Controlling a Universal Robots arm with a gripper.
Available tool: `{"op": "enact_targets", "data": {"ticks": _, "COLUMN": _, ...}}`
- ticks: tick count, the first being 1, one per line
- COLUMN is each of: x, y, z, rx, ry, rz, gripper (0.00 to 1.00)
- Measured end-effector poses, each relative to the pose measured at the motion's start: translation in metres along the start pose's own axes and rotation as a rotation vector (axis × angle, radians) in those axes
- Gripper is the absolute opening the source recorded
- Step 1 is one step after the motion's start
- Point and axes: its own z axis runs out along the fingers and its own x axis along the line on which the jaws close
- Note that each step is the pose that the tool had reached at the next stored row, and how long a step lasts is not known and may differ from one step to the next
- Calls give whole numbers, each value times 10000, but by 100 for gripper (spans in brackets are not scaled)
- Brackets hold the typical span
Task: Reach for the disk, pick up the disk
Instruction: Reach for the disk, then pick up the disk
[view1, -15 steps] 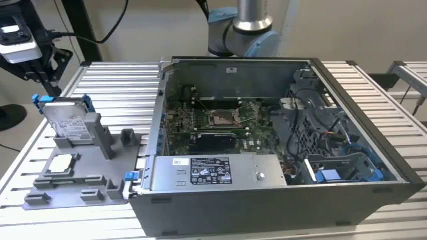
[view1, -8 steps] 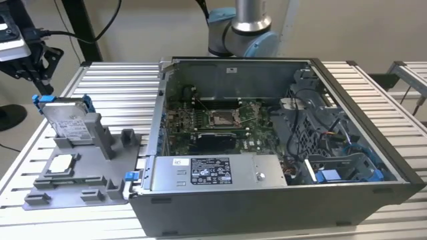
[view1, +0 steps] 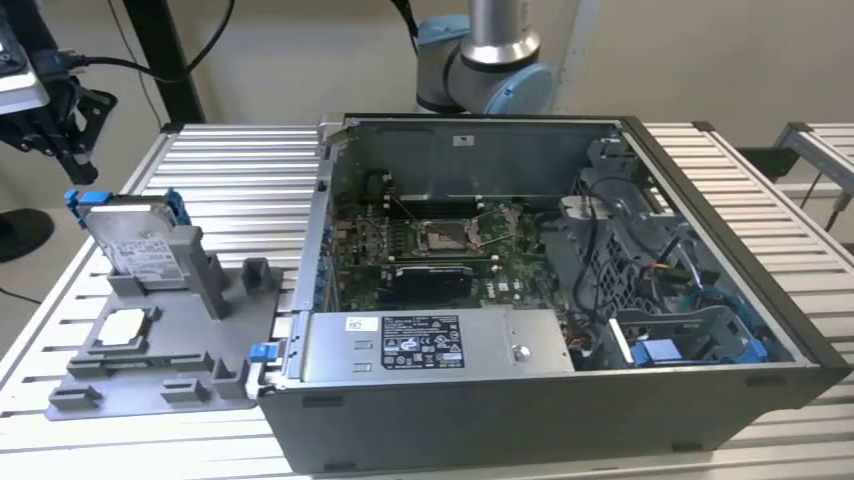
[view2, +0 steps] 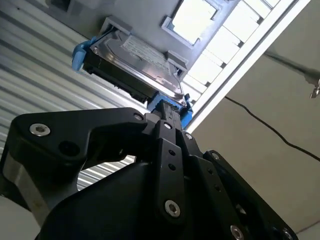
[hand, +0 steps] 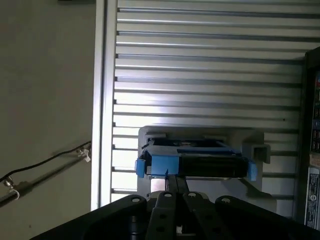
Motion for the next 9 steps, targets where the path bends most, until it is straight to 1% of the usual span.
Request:
{"op": "enact_targets", "data": {"ticks": 4, "x": 13, "y": 39, "z": 3, "rx": 0, "ry": 0, "rz": -5, "gripper": 0}}
{"op": "enact_targets", "data": {"ticks": 9, "x": 14, "y": 41, "z": 3, "rx": 0, "ry": 0, "rz": -5, "gripper": 0}}
